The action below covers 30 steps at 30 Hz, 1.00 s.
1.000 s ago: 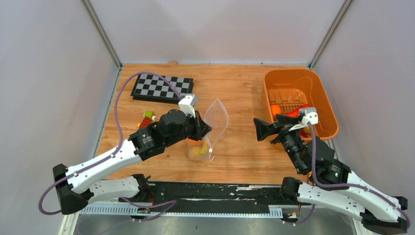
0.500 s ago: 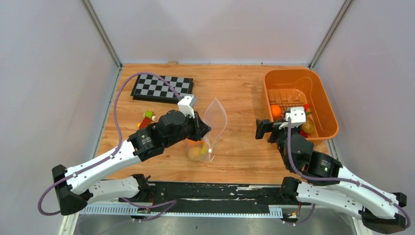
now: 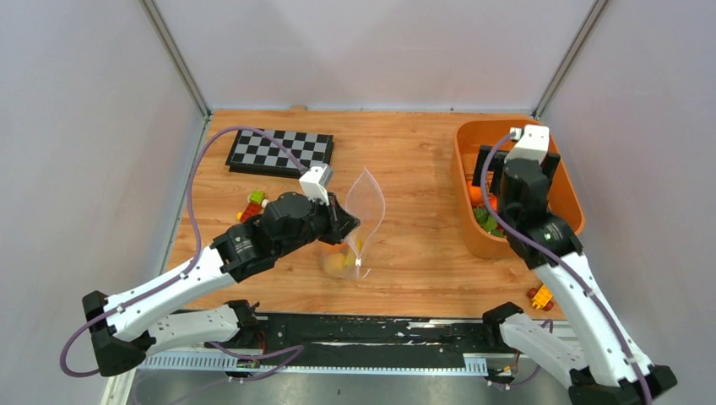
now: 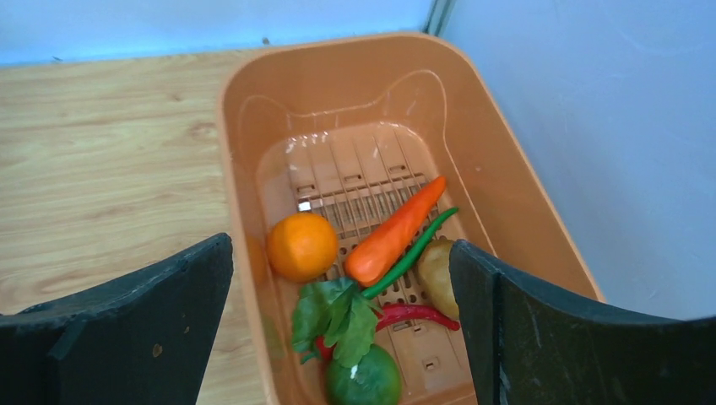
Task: Place the food in the zip-top bag and seal the zipper
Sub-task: Move the bin to the center of the board.
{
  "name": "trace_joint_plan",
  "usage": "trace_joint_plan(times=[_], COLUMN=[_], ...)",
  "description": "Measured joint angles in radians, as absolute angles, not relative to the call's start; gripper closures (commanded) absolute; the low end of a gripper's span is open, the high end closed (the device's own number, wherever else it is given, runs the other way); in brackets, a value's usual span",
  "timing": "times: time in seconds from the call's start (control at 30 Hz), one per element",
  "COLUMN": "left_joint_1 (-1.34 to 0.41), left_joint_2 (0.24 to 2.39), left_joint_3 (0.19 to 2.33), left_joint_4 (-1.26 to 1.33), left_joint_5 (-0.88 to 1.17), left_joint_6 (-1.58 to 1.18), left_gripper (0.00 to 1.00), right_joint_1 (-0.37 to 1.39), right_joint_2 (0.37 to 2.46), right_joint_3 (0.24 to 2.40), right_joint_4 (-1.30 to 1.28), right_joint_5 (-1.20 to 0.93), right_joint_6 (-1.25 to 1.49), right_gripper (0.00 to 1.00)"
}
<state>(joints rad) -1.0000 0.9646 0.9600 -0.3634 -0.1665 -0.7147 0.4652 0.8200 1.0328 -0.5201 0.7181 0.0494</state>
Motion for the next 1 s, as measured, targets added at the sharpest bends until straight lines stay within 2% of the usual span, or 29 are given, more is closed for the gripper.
trace_joint_plan(times=[0.2,0.4,0.63,0.7,1.0], left_joint_1=[-1.000,-1.000,-1.000,-1.000,-1.000], left_joint_2=[0.922,0.924,0.926,0.933,0.945], left_joint_3=[0.946,0.946,0.946,0.947,0.956], left_joint_4=[-0.377,-0.389,-0.396,-0.402,-0.418], left_joint_5=[-0.171,-0.178,-0.192,-0.194,-0.212], left_joint_6=[-0.708,-0.691,-0.680,-0.675,-0.665], left_gripper=[1.00,1.00,1.00,1.00,1.00], right_joint_1=[0.198,0.047,-0.175,-0.184,-0.100], right_joint_2=[0.981,1.004,1.093,1.110,1.026], right_joint_3=[1.081,1.064,0.986,0.956,0.825], right_joint_4=[-0.558,-0.576,-0.574,-0.580,-0.586], right_joint_5=[0.470,0.279,0.001,-0.075,-0.310], right_joint_6=[0.047,0.072,0.158,0.177,0.233], right_gripper=[0.00,0.00,0.15,0.18,0.18])
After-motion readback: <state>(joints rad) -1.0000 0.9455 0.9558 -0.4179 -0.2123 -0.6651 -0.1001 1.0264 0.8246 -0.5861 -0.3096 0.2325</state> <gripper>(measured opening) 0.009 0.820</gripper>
